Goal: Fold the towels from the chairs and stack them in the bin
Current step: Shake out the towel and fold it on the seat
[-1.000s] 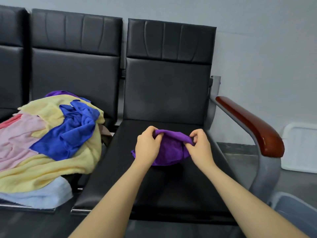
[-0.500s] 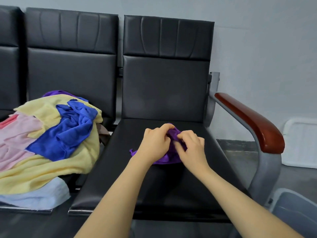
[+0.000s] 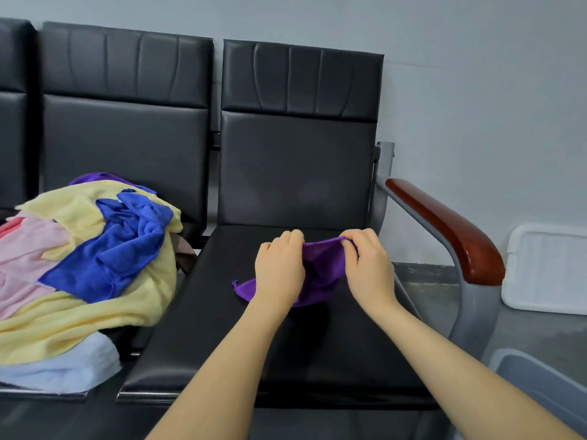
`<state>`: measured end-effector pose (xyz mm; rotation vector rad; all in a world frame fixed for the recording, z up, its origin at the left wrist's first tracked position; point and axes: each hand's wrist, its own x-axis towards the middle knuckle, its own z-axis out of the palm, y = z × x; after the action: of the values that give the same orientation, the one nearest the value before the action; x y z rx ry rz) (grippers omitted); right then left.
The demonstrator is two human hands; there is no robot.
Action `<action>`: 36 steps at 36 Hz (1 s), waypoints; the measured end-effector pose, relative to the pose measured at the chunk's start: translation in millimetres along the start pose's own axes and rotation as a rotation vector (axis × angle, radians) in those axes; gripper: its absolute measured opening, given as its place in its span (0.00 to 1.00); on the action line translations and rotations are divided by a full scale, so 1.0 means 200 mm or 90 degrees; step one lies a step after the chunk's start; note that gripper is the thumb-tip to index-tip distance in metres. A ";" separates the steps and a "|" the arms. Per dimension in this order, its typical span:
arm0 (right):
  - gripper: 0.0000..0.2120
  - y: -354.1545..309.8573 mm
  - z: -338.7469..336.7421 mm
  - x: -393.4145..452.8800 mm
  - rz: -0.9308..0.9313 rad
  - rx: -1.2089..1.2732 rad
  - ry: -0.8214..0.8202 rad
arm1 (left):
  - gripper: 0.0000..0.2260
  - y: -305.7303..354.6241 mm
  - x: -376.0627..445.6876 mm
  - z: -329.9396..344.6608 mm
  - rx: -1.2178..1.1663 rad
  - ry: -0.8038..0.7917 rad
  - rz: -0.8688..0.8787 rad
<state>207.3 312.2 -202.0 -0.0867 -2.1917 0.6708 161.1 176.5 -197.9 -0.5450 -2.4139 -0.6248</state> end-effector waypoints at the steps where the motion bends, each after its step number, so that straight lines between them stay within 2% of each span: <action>1: 0.09 0.00 -0.01 0.01 0.018 0.003 0.006 | 0.09 0.01 0.00 0.00 -0.037 -0.050 -0.052; 3: 0.10 0.02 -0.04 0.03 0.058 0.009 0.014 | 0.10 0.01 0.00 0.00 -0.101 -0.119 -0.124; 7: 0.10 0.05 -0.10 0.07 0.117 0.013 0.038 | 0.10 0.01 -0.02 0.01 -0.004 -0.129 -0.113; 10: 0.09 0.06 -0.12 0.08 0.157 0.056 0.035 | 0.09 0.01 -0.02 0.01 -0.009 -0.127 -0.155; 12: 0.09 0.06 -0.14 0.09 0.181 0.105 0.038 | 0.08 0.02 -0.02 -0.01 -0.058 -0.106 -0.202; 14: 0.11 0.05 -0.15 0.10 0.202 0.144 0.056 | 0.11 0.03 -0.01 -0.05 -0.166 -0.080 -0.261; 17: 0.12 0.02 -0.17 0.14 0.243 0.194 0.084 | 0.12 0.05 0.02 -0.12 -0.282 -0.012 -0.265; 19: 0.11 0.00 -0.19 0.17 0.255 0.212 0.101 | 0.10 0.06 0.06 -0.17 -0.261 0.037 -0.234; 21: 0.11 -0.02 -0.23 0.21 0.248 0.218 0.126 | 0.10 0.06 0.11 -0.22 -0.174 0.055 -0.177; 29: 0.14 -0.04 -0.37 0.37 0.261 0.139 0.204 | 0.19 0.01 0.30 -0.37 0.210 0.016 0.071; 33: 0.16 -0.04 -0.40 0.44 0.295 0.148 0.230 | 0.13 -0.01 0.32 -0.44 0.200 0.042 0.215; 36: 0.15 -0.06 -0.42 0.46 0.296 0.149 0.234 | 0.09 -0.02 0.35 -0.49 0.242 -0.022 0.226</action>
<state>210.7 365.2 -88.4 -0.5650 -1.7337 1.0720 148.1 137.2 -85.0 -0.7942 -2.3051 -0.0042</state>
